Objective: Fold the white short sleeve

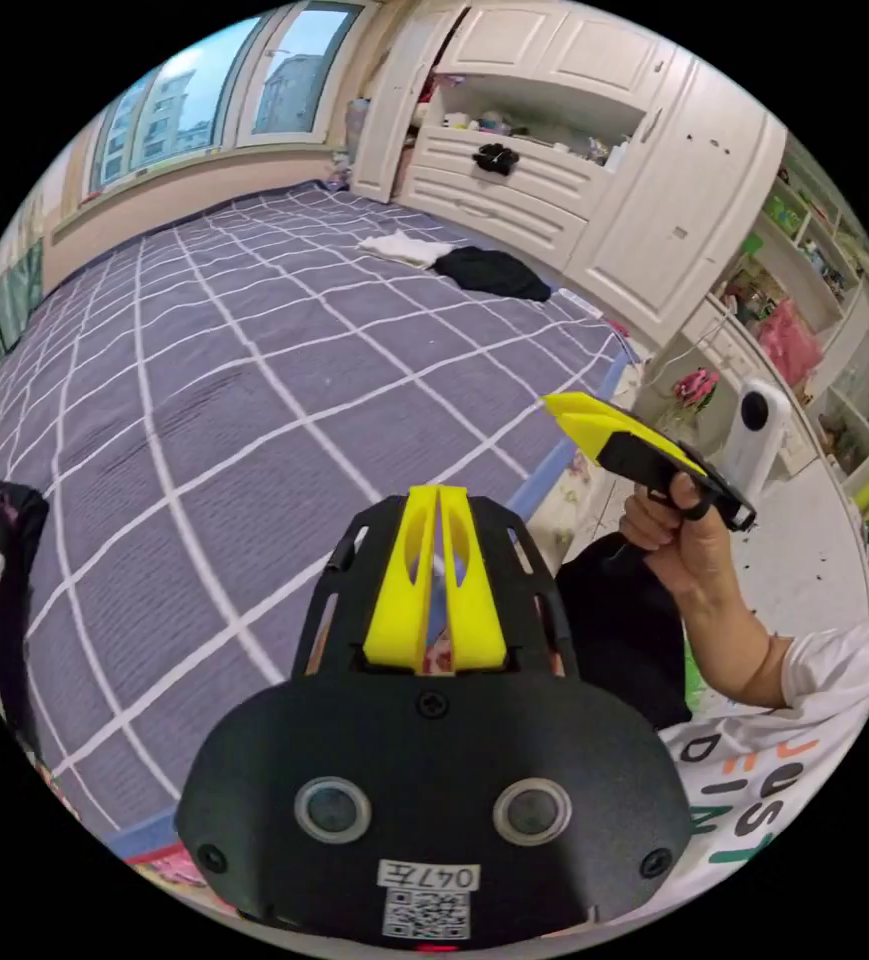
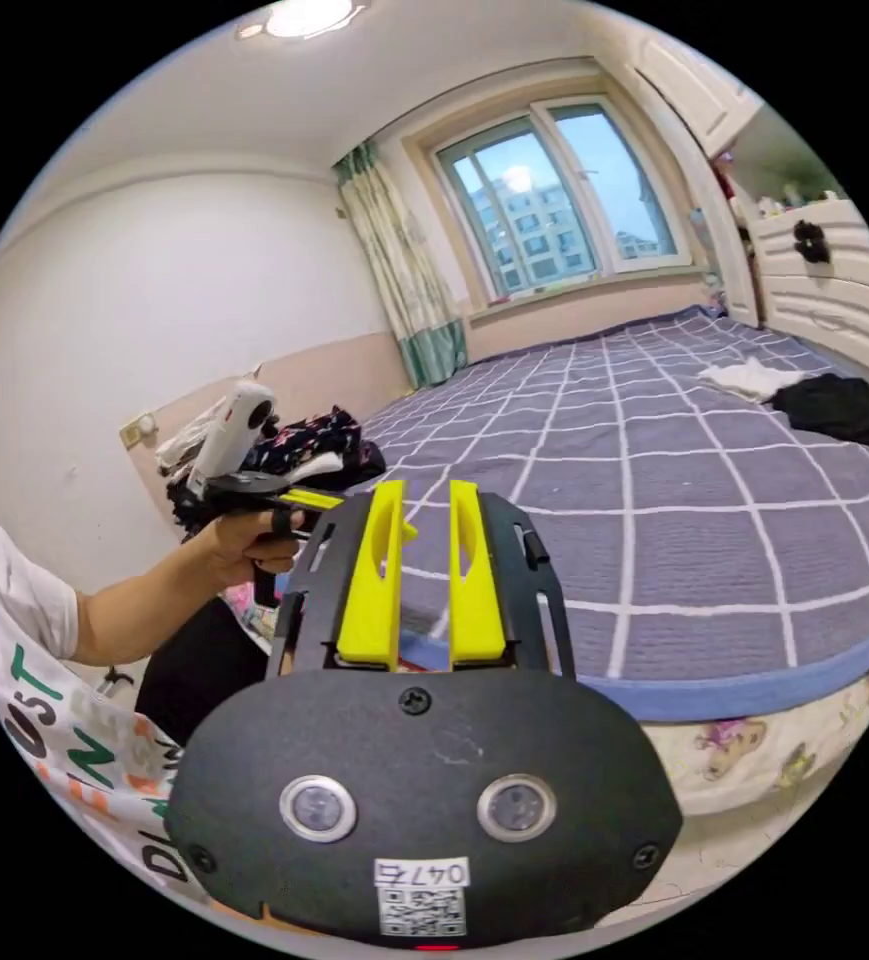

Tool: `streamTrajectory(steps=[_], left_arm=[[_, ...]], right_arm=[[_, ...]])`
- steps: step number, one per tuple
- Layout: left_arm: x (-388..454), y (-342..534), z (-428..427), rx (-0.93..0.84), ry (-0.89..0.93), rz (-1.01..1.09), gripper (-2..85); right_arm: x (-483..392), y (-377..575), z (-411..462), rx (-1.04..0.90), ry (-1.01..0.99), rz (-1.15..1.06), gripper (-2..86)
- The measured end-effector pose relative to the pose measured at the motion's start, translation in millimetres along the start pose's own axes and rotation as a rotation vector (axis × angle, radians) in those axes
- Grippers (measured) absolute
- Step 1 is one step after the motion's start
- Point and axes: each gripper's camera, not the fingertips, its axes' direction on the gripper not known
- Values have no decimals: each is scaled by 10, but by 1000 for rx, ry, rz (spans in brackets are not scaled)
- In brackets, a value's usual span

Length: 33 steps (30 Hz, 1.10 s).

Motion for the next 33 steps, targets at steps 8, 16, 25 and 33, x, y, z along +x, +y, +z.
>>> streamTrajectory(steps=[8, 16, 25, 33], left_arm=[[272, -819, 1283, -252, -10, 119, -7], [361, -1638, 2291, -222, -7, 287, -8], [-279, -2039, 2819, -253, 399, 203, -10], [-663, -1933, 2745, -218, 436, 123, -10]], right_arm=[[1235, 87, -627, -89, 271, 43, -9], [2518, -473, -498, -164, 706, -147, 56], [3704, -1554, 492, -135, 619, -275, 19], [4992, -2797, 2317, -325, 930, -225, 54]])
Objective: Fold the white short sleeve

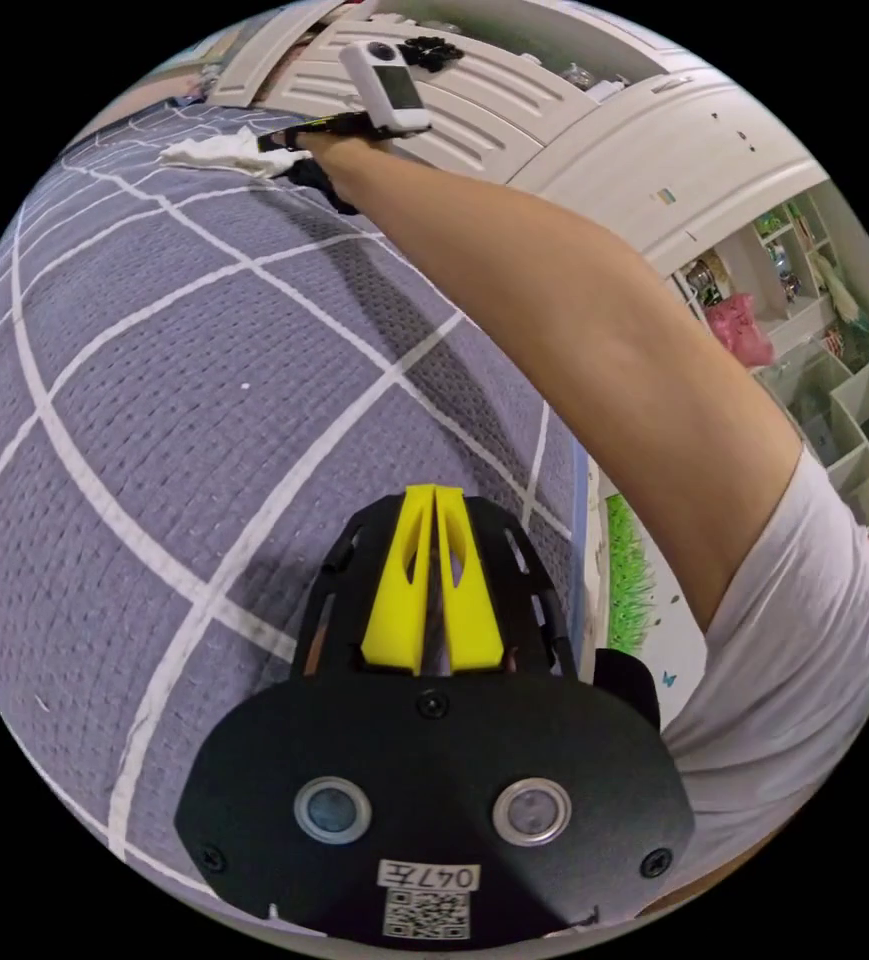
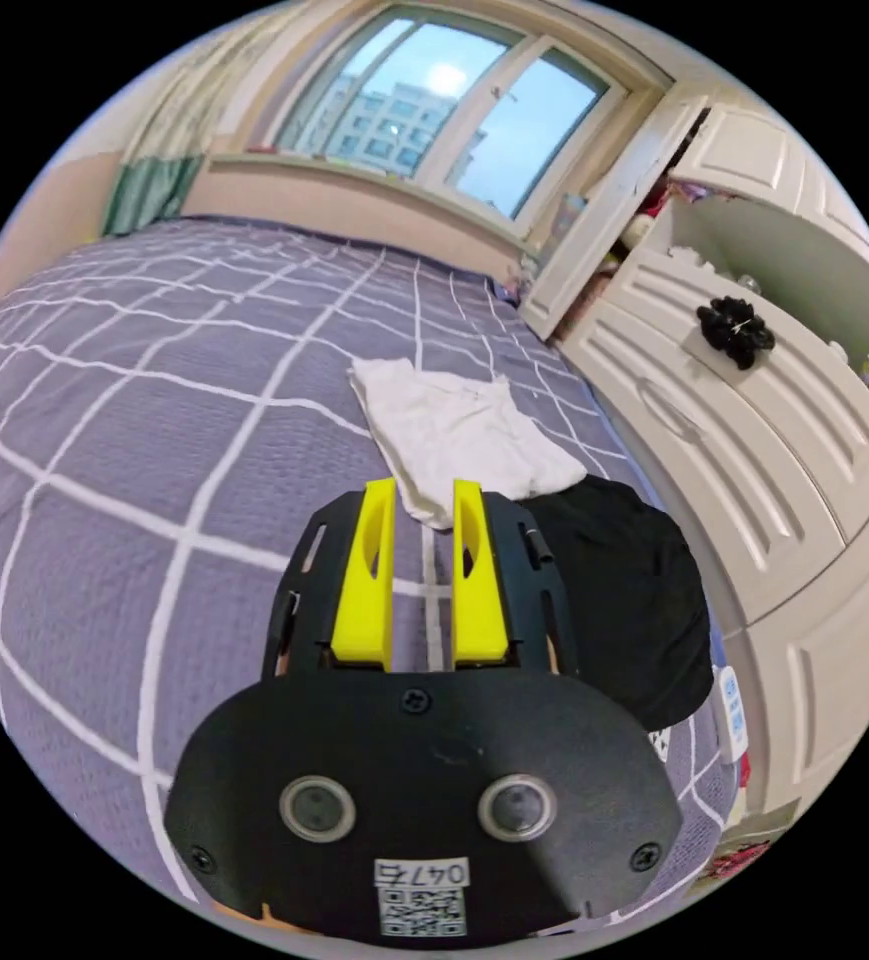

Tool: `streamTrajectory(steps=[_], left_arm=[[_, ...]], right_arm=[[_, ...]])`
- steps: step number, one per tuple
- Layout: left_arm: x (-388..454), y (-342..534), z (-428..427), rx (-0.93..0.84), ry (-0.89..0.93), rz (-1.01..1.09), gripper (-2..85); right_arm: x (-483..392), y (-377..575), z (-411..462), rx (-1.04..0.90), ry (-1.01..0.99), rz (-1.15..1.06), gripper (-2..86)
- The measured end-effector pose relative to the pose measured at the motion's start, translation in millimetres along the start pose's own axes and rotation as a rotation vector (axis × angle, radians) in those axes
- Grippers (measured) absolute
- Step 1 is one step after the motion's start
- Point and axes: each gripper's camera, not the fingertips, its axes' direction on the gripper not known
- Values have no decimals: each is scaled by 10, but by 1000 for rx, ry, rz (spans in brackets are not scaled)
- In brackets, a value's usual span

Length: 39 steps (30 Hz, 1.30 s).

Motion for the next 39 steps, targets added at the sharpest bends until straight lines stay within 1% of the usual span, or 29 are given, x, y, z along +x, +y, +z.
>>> streamTrajectory(steps=[3, 6, 7, 10, 12, 13, 14, 15, 16, 17, 18, 19, 20, 21, 22, 23, 24, 25, 27, 28, 29, 30, 31, 33, 34, 35, 36, 37, 39], left_arm=[[-67, 48, -23, 19, 30, -15, -10], [-101, 67, -28, 22, 51, -17, -10], [-113, 74, -36, 24, 64, -20, -10], [-179, 94, -64, 30, 122, -45, -10], [-236, 145, -168, 67, 111, -96, -10], [-273, 228, -352, 144, 28, -155, -10], [-288, 287, -477, 194, -35, -189, -10], [-292, 438, -773, 314, -174, -250, -10], [-240, 630, -1106, 461, -294, -287, -10], [-192, 740, -1282, 542, -345, -301, -10], [-59, 936, -1589, 669, -427, -304, -10], [105, 1079, -1864, 738, -494, -298, -10], [197, 1126, -1991, 747, -520, -292, -10], [395, 1179, -2202, 710, -555, -250, -10], [588, 1196, -2326, 600, -578, -195, -10], [673, 1207, -2346, 524, -584, -172, -10], [815, 1274, -2318, 372, -564, -132, -10], [924, 1427, -2233, 254, -495, -108, -10], [1073, 1805, -2063, 150, -390, -93, -9], [1153, 2096, -1971, 100, -374, -116, -8], [1191, 2243, -1941, 85, -387, -137, -8], [1288, 2508, -1905, 78, -433, -148, -6], [1397, 2709, -1887, 100, -489, -120, -2], [1514, 2883, -1835, 152, -555, -82, 8], [1543, 2904, -1753, 156, -570, -68, 16], [1540, 2889, -1690, 136, -565, -65, 11], [1506, 2844, -1536, 62, -536, -80, 2], [1517, 2831, -1442, 22, -528, -99, -2], [1714, 2903, -1541, 51, -516, -98, -5]], right_arm=[[-41, -295, 492, -128, 27, -2, 59], [-55, -434, 842, -259, 71, 35, 20], [-59, -452, 862, -270, 65, 35, 12], [-105, -475, 597, -179, 65, 74, 2], [-194, -328, -13, -51, -89, 61, 0], [-226, -258, -216, -33, -138, 53, 0], [-325, -61, -695, 17, -232, 11, 0], [-447, 191, -1232, 67, -334, -37, 0], [-510, 327, -1504, 85, -390, -52, 0], [-649, 619, -2034, 105, -495, -71, 0], [-795, 928, -2546, 118, -594, -64, 0], [-872, 1085, -2787, 121, -646, -51, 0], [-1054, 1391, -3228, 118, -753, -20, 1], [-1270, 1679, -3613, 109, -855, 8, 2], [-1388, 1815, -3779, 103, -908, 26, 2], [-1647, 2057, -4063, 82, -1017, 55, 4], [-1924, 2246, -4302, 62, -1123, 78, 10], [-2065, 2319, -4415, 58, -1175, 80, 13], [-2496, 2473, -4866, 122, -1352, 26, 45], [-2563, 2476, -4976, 133, -1377, -4, 51], [-2640, 2466, -5182, 131, -1371, -51, 58], [-2620, 2471, -5399, 167, -1320, -94, 61], [-2585, 2475, -5500, 185, -1279, -105, 60], [-2396, 2457, -5813, 228, -1067, -128, 58], [-2356, 2438, -5865, 225, -1008, -136, 57], [-2288, 2383, -5941, 207, -898, -143, 56], [-2246, 2317, -5986, 185, -810, -150, 55], [-2238, 2282, -5995, 168, -773, -153, 55], [-2257, 2143, -5997, 83, -681, -179, 57]])
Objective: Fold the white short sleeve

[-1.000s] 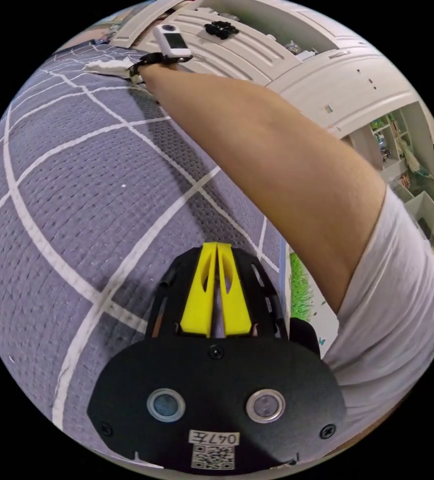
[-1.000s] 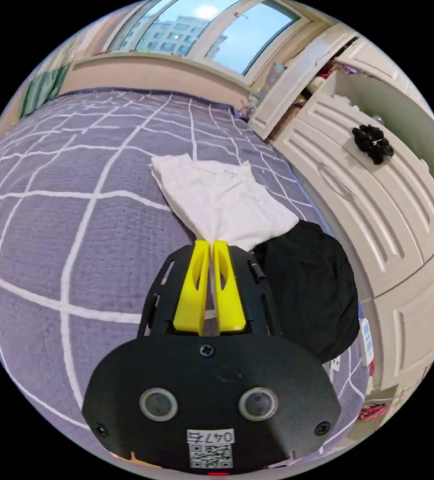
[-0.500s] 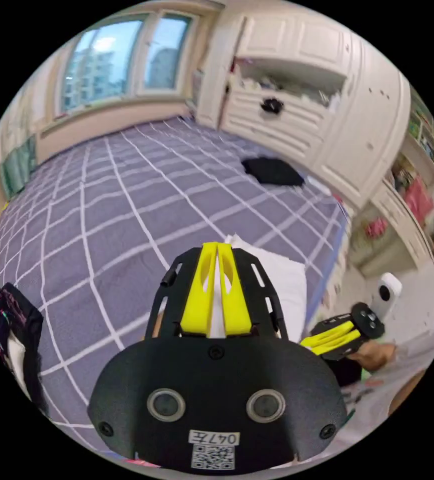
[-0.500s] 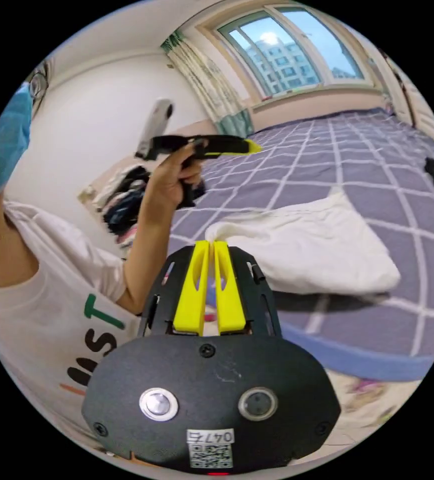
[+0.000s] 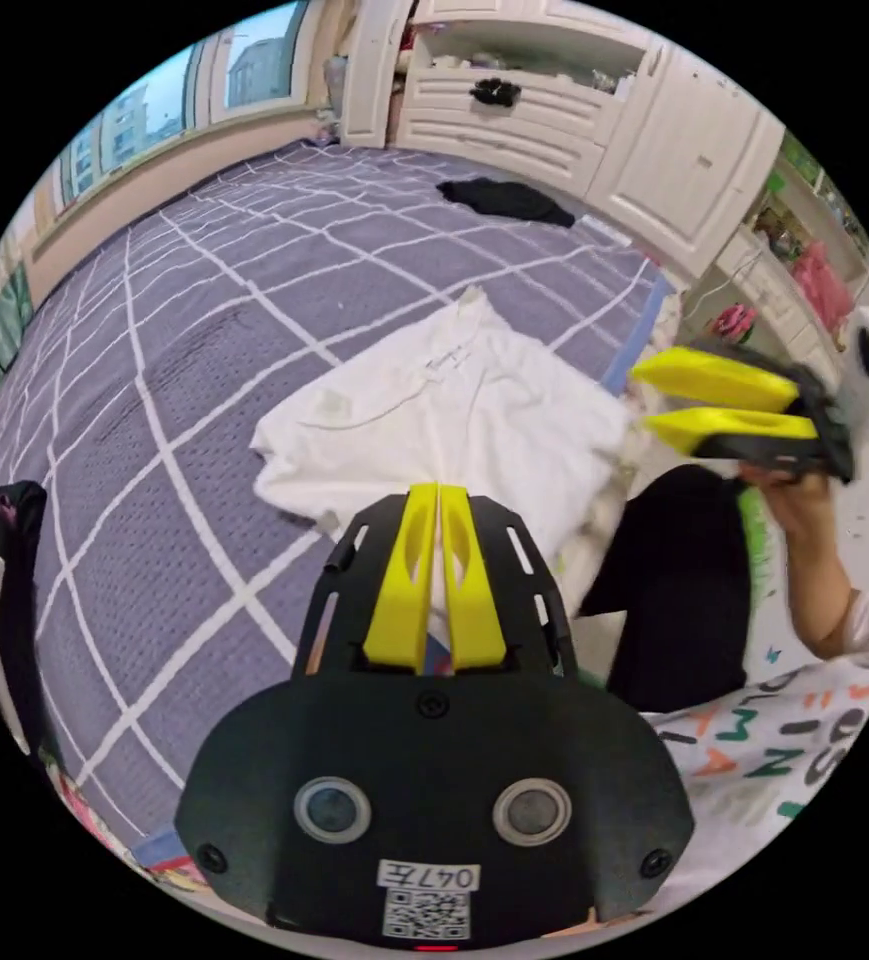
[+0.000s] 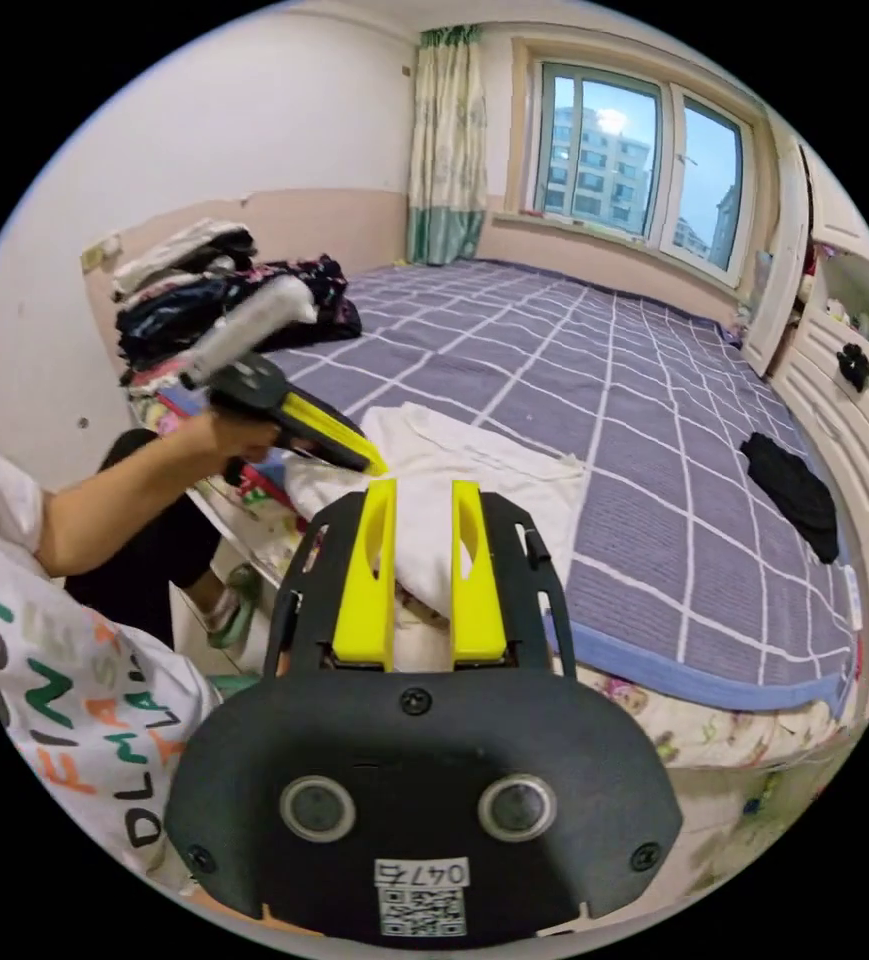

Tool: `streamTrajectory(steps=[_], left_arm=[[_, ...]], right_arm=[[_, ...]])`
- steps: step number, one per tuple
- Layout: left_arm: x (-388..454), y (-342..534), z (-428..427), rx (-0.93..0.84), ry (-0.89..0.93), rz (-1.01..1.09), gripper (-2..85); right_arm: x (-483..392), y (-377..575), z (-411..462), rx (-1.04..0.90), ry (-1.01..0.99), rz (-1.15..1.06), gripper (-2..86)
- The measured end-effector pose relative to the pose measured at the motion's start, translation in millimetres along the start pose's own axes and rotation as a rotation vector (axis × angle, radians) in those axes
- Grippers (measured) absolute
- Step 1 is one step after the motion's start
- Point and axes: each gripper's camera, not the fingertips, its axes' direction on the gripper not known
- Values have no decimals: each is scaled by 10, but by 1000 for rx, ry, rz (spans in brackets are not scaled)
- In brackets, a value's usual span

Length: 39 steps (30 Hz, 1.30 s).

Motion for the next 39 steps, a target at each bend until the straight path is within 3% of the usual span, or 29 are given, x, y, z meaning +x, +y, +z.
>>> streamTrajectory(steps=[4, 5, 9, 14, 16, 21, 27, 31, 33, 36, 39], left_arm=[[189, 523, -996, 335, 401, 26, -8], [225, 601, -1117, 354, 418, 41, -8], [673, 1048, -1726, 370, 238, 191, -9], [1055, 1302, -2340, 474, 78, 274, -9], [1094, 1290, -2828, 556, -17, 277, -9], [1253, 943, -4142, 738, -158, 283, -9], [1762, 714, -5409, 954, -283, 280, -8], [1845, 261, -5405, 810, -490, 218, -8], [1722, -11, -5316, 748, -512, 190, -8], [1600, -319, -5383, 743, -490, 149, -8], [1584, -488, -5672, 834, -474, 151, -8]], right_arm=[[-73, -132, -20, -59, 101, -15, 104], [-105, -182, -62, -58, 100, -18, 128], [-224, -401, -270, -12, -57, -7, 135], [-628, -766, -693, 81, -393, -113, 9], [-735, -1031, -1144, 139, -320, -125, 2], [-1312, -2125, -3125, 369, 95, -366, -1], [-2158, -2695, -4575, 696, 553, -452, -1], [-2324, -3219, -4482, 473, 641, -512, -1], [-2253, -3511, -4497, 473, 726, -475, -2], [-2098, -3935, -4641, 442, 676, -390, -3], [-2050, -4212, -4840, 518, 757, -353, -2]])
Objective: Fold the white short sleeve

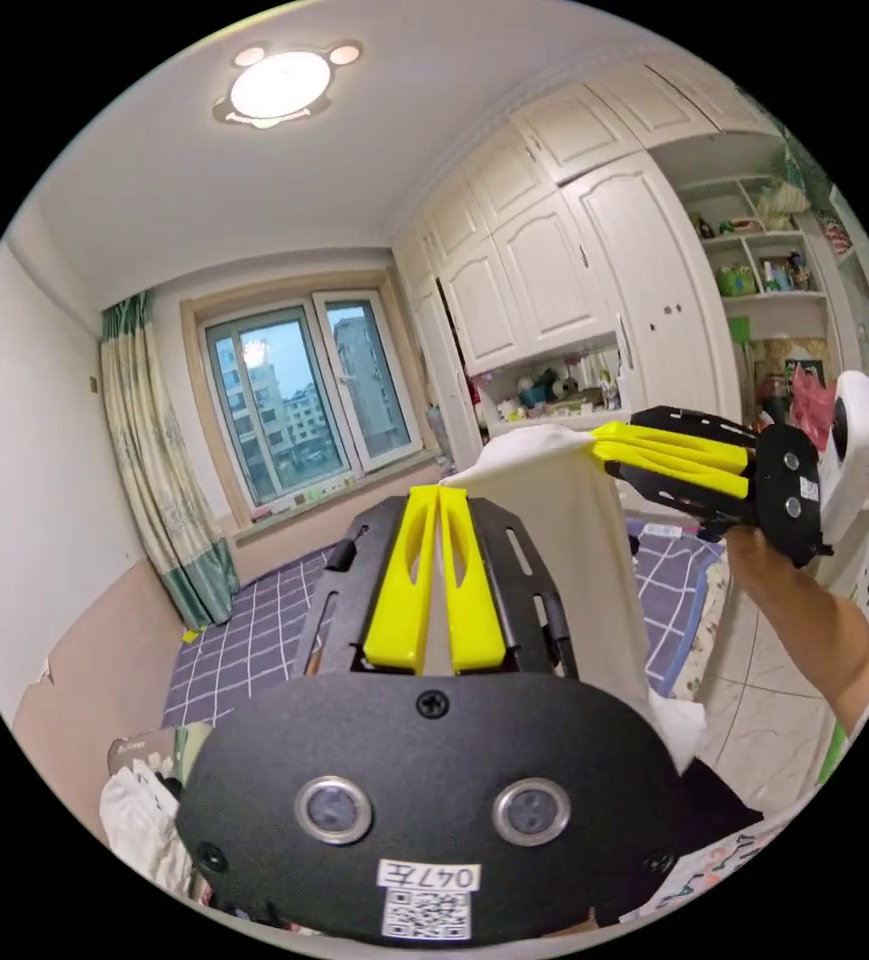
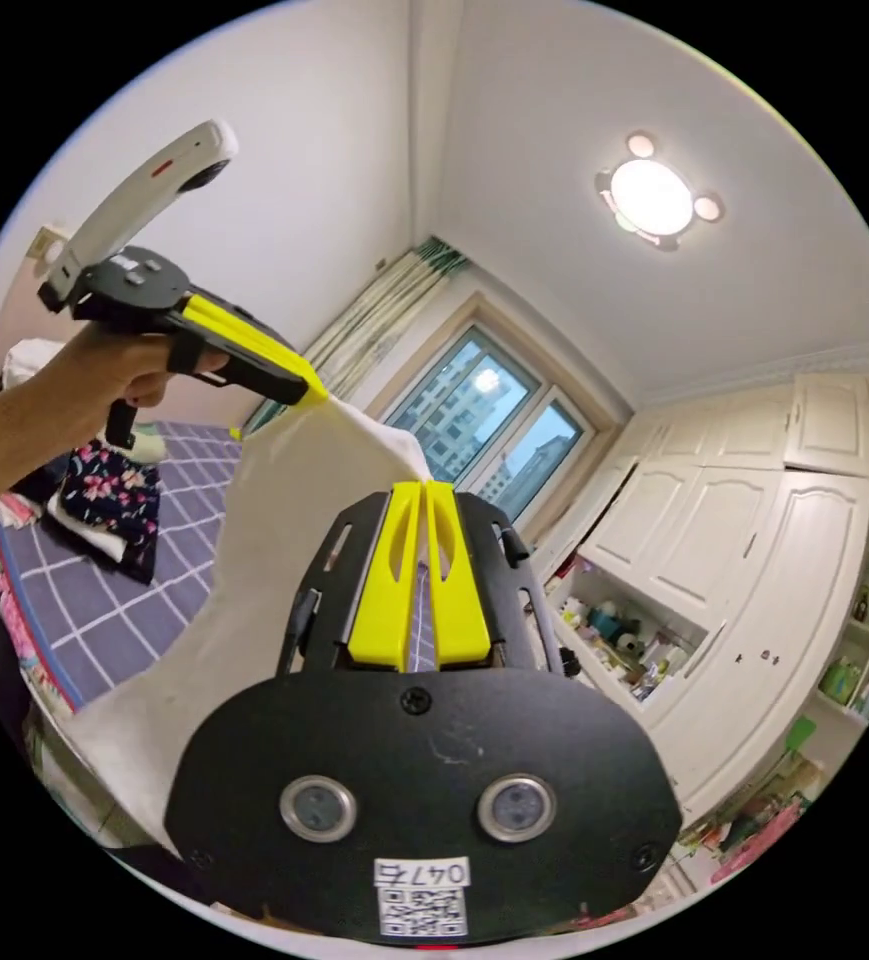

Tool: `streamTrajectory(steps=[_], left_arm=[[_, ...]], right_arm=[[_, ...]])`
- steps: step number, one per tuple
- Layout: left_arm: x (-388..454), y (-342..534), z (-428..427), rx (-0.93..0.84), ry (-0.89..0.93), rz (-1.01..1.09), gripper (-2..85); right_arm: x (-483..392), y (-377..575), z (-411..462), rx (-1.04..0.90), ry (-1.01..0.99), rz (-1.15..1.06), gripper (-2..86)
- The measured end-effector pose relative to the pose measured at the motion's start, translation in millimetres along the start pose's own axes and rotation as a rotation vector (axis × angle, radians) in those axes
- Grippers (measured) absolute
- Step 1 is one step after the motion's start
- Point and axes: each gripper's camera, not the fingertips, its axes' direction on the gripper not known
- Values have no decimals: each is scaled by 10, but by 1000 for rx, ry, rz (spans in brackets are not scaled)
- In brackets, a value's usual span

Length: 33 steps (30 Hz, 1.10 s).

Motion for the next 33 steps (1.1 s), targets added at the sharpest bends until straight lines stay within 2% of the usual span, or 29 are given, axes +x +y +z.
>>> streamTrajectory(steps=[4, 6, 8, 10, 11, 13, 14, 15, 16, 19, 22, 26, 30, 33], left_arm=[[-23, -196, -288, 140, -40, 32, -8], [10, -5, -319, 123, -44, 29, -8], [53, 350, -230, 33, -2, 41, -8], [171, 1097, -4, -104, 61, 63, -8], [213, 1313, 75, -143, 78, 68, -8], [420, 2219, 466, -331, 140, 76, -8], [478, 2453, 583, -385, 156, 77, -8], [593, 2926, 835, -513, 200, 73, -8], [673, 3384, 1067, -642, 255, 33, -8], [665, 4234, 1352, -818, 391, -138, -7], [357, 4439, 1258, -732, 380, -248, -7], [-25, 4218, 1283, -596, 335, -226, -4], [-229, 4076, 1926, -660, 284, -156, 11], [-370, 4248, 2435, -680, 304, -187, 55]], right_arm=[[173, -223, -169, 120, 17, 97, -2], [-8, -99, -295, 158, -94, 118, -1], [-322, 168, -327, 139, -208, 107, -1], [-752, 583, -297, 92, -363, 109, -1], [-1116, 922, -249, 47, -454, 102, -1], [-1768, 1488, -147, -53, -544, 79, -1], [-2245, 1886, -76, -144, -592, 48, -1], [-2714, 2283, -27, -234, -648, 15, 0], [-2923, 2471, -25, -270, -685, 3, 1], [-3519, 3182, -211, -334, -807, 81, 10], [-3613, 3456, -312, -390, -825, 122, 24], [-3444, 3506, 33, -433, -791, 148, 57], [-3550, 3404, 738, -492, -816, 166, 88], [-3887, 3310, 1241, -524, -861, 116, 79]])
